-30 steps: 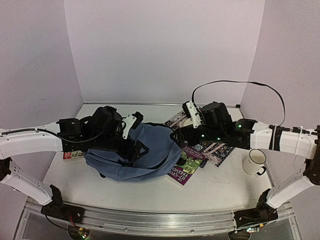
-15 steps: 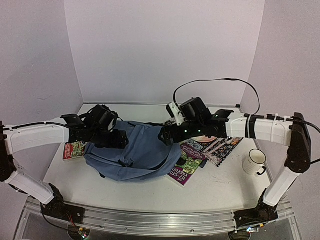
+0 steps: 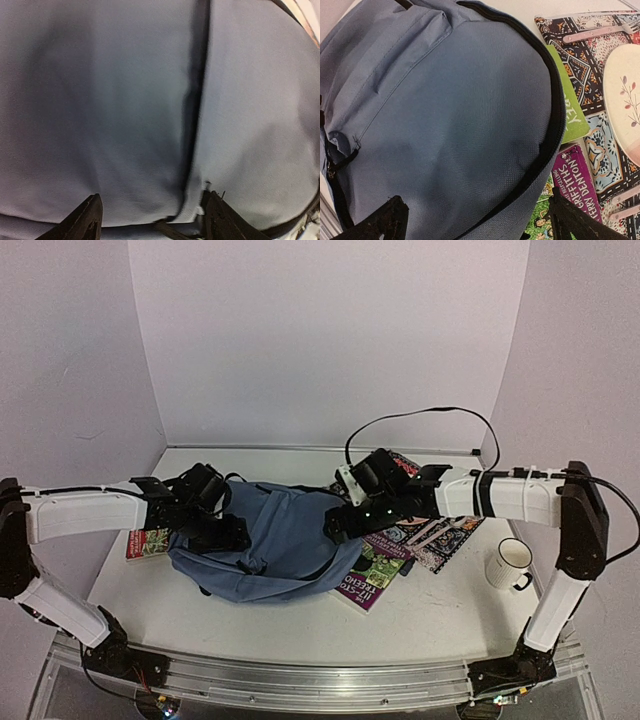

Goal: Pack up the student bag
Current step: Move the student bag from the book.

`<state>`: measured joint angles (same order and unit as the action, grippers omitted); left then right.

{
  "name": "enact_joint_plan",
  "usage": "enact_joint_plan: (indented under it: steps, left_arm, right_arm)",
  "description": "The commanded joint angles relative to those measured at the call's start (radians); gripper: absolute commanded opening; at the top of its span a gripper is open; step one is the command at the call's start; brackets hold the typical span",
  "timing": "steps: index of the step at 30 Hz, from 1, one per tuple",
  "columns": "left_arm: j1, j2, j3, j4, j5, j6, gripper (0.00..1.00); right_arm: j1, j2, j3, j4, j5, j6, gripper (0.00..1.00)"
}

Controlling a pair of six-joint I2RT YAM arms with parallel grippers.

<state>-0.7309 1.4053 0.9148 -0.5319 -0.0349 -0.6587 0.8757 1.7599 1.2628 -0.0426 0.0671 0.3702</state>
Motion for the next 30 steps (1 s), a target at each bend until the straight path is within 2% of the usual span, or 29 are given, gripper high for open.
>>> enact_joint_plan:
  steps: [1, 4, 9, 14, 16, 21, 26, 30]
  left_arm:
    - [-0.010, -0.013, -0.081, 0.084, 0.185, -0.022, 0.70]
    - [-0.011, -0.060, -0.125, 0.091, 0.185, -0.051, 0.70]
    - [-0.009, -0.093, -0.069, 0.092, 0.134, -0.068, 0.73]
    - [-0.006, -0.036, 0.033, 0.091, 0.080, -0.074, 0.75]
    - [-0.002, -0.009, 0.061, 0.094, 0.056, -0.073, 0.75]
    - [0.008, 0.050, 0.122, 0.099, 0.053, -0.054, 0.75]
    - [0.022, 0.083, 0.162, 0.114, 0.052, -0.051, 0.75]
    - [0.043, 0.116, 0.187, 0.141, 0.059, -0.072, 0.74]
  right_arm:
    - [0.007, -0.018, -0.051, -0.066, -0.018, 0.025, 0.94]
    - [0.027, -0.034, -0.095, -0.077, -0.074, 0.026, 0.83]
    - [0.099, -0.073, -0.143, -0.093, -0.110, 0.024, 0.55]
    - [0.190, -0.124, -0.146, -0.104, -0.171, 0.013, 0.41]
    - [0.216, -0.139, -0.142, -0.116, -0.198, 0.013, 0.44]
    - [0.217, -0.204, -0.137, -0.169, -0.142, -0.014, 0.62]
    - [0.088, -0.221, -0.062, -0.191, -0.146, -0.106, 0.73]
    - [0.001, -0.134, 0.039, -0.184, -0.172, -0.191, 0.79]
